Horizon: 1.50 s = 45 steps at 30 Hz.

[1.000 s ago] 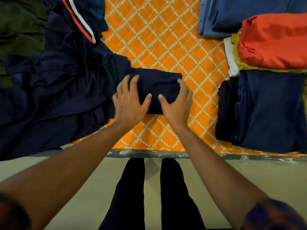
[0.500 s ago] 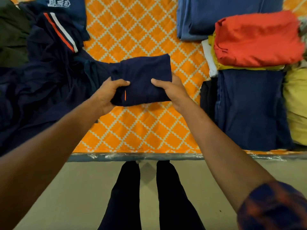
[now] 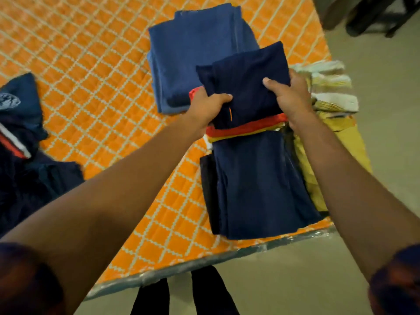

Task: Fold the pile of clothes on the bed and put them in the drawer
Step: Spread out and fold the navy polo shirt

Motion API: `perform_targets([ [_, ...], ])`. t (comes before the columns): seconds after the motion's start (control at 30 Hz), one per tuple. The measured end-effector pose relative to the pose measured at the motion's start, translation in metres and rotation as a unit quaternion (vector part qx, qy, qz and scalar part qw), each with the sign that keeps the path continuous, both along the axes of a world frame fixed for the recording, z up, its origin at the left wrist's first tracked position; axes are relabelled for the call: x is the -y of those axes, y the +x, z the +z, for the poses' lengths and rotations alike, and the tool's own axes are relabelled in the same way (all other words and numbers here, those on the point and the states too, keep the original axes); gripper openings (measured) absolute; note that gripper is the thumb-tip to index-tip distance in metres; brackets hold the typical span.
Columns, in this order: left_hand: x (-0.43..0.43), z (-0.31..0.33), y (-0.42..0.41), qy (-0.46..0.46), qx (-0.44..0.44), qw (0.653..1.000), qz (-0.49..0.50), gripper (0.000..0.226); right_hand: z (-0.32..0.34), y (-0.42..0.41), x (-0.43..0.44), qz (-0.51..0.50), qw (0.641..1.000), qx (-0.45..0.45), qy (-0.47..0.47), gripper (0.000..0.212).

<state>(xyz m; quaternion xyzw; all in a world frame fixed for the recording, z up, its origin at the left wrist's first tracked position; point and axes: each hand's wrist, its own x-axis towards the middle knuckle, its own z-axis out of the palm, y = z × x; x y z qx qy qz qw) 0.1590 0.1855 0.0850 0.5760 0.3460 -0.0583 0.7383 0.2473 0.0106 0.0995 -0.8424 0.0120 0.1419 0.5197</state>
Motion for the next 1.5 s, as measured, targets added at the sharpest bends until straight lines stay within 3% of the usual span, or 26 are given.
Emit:
perform_targets([
  [0.1, 0.028, -0.031, 0.012, 0.053, -0.066, 0.996, -0.001, 0.019, -0.040, 0.015, 0.025, 0.033, 0.994, -0.014, -0.101, 0.039],
  [0.2, 0.030, -0.054, 0.010, 0.072, -0.070, 0.995, 0.013, 0.021, -0.073, 0.016, 0.034, 0.032, 0.996, -0.017, -0.085, 0.043],
  [0.3, 0.021, -0.058, 0.005, 0.036, -0.052, 0.998, -0.006, 0.023, -0.076, 0.010, 0.034, 0.019, 0.997, 0.021, -0.072, 0.036],
  [0.4, 0.006, -0.057, -0.006, 0.018, -0.047, 0.998, -0.028, 0.009, -0.074, -0.004, 0.032, -0.042, 0.987, 0.091, -0.122, 0.051],
  [0.43, 0.000, -0.056, -0.011, 0.032, -0.047, 0.998, -0.031, 0.009, -0.071, -0.012, 0.029, -0.057, 0.972, 0.143, -0.175, 0.053],
  [0.53, -0.030, -0.053, -0.040, 0.076, -0.046, 0.995, -0.039, 0.016, -0.059, -0.050, 0.006, -0.027, 0.882, 0.323, -0.341, 0.043],
  [0.63, -0.070, -0.059, -0.093, 0.126, -0.038, 0.989, -0.072, 0.018, -0.063, -0.096, -0.041, 0.079, 0.858, 0.388, -0.329, 0.025],
  [0.77, -0.141, -0.070, -0.191, 0.292, -0.052, 0.946, -0.133, 0.013, -0.088, -0.171, -0.131, 0.299, 0.862, 0.334, -0.238, 0.018],
  [0.87, -0.207, -0.075, -0.291, 0.394, -0.065, 0.909, -0.116, 0.011, -0.108, -0.248, -0.213, 0.475, 0.831, 0.219, -0.189, 0.027],
  [1.0, -0.293, -0.080, -0.439, 0.482, -0.137, 0.863, -0.068, 0.024, -0.128, -0.358, -0.313, 0.588, 0.785, 0.129, -0.149, 0.044],
  [1.1, -0.341, -0.083, -0.532, 0.497, -0.263, 0.822, -0.089, 0.049, -0.136, -0.415, -0.361, 0.552, 0.817, 0.070, -0.152, 0.049],
  [1.2, -0.365, -0.092, -0.590, 0.463, -0.307, 0.819, -0.142, 0.071, -0.138, -0.434, -0.386, 0.457, 0.871, 0.070, -0.163, 0.055],
  [1.27, -0.371, -0.103, -0.613, 0.482, -0.285, 0.811, -0.170, 0.071, -0.134, -0.441, -0.399, 0.467, 0.859, 0.102, -0.185, 0.063],
  [1.37, -0.369, -0.114, -0.607, 0.529, -0.237, 0.805, -0.128, 0.046, -0.128, -0.441, -0.407, 0.524, 0.812, 0.152, -0.206, 0.066],
  [1.43, -0.370, -0.118, -0.594, 0.558, -0.206, 0.798, -0.098, 0.025, -0.127, -0.443, -0.413, 0.541, 0.783, 0.208, -0.228, 0.047],
  [1.5, -0.370, -0.120, -0.582, 0.585, -0.179, 0.787, -0.082, 0.022, -0.124, -0.445, -0.421, 0.533, 0.772, 0.263, -0.226, 0.025],
])
